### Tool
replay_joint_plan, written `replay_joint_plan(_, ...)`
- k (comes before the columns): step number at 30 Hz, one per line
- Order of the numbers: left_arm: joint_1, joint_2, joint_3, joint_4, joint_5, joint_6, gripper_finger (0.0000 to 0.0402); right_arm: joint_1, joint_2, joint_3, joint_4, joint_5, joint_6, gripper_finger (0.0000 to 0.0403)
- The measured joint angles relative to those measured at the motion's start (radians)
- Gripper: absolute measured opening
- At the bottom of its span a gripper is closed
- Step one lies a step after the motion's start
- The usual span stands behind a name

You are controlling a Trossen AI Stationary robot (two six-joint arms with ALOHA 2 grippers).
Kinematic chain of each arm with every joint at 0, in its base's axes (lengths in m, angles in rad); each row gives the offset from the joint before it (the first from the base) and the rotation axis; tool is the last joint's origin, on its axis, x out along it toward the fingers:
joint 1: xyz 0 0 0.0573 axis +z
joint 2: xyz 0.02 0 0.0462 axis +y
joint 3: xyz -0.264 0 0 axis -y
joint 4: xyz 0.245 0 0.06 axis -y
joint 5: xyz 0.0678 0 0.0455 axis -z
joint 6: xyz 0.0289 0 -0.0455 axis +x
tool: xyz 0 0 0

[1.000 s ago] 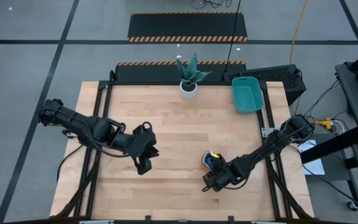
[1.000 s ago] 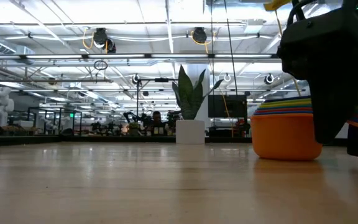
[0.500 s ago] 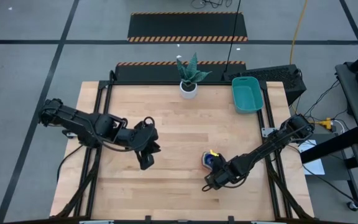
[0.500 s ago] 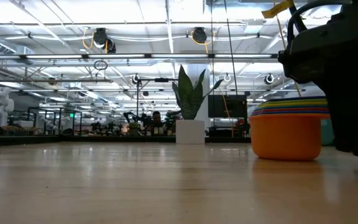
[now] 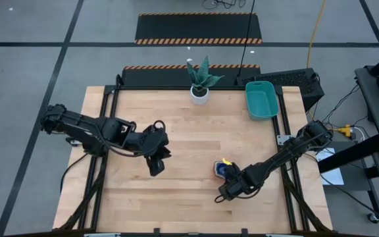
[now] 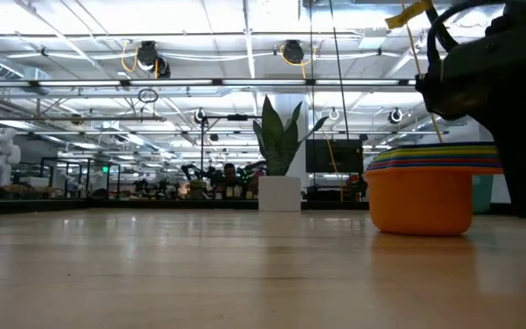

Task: Nest measuring cups in basket
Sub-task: Put the nested measuring cups into the green bin

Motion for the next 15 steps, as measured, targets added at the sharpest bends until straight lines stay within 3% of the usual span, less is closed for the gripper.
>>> replay_joint_plan(15, 0.007, 0.000, 0.000, 0.000, 0.021, -0.003, 0.0067, -0.065, 0.000, 0.018, -0.027, -0.063, -0.242, 0.0219)
